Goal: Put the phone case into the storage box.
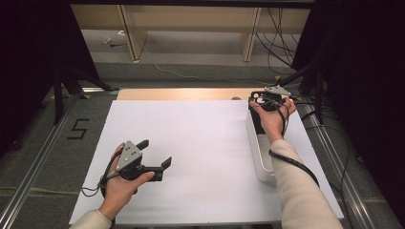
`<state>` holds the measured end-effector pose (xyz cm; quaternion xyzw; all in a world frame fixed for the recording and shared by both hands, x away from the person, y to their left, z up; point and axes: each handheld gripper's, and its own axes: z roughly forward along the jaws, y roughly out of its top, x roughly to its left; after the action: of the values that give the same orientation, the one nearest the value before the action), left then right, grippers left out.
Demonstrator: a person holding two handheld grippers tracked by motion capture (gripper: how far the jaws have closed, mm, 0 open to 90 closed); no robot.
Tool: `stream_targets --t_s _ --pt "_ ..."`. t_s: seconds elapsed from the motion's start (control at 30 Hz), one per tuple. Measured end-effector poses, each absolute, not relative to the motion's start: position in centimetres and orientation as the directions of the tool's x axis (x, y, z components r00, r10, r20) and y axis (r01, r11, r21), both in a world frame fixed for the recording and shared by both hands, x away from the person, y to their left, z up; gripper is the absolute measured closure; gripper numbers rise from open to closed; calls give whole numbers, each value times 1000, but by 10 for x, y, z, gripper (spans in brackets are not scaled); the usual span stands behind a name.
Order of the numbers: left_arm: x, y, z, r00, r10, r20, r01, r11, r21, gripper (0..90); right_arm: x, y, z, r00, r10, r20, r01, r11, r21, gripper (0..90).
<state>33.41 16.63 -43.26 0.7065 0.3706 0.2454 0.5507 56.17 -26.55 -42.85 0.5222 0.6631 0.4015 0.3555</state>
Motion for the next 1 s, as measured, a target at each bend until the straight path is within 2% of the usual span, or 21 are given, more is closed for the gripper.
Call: stream_targets --t_s 1.0 --pt "334 166 -433 605 794 -61 255 -121 959 2 562 -265 -429 -220 974 -57 410 145 900 12"
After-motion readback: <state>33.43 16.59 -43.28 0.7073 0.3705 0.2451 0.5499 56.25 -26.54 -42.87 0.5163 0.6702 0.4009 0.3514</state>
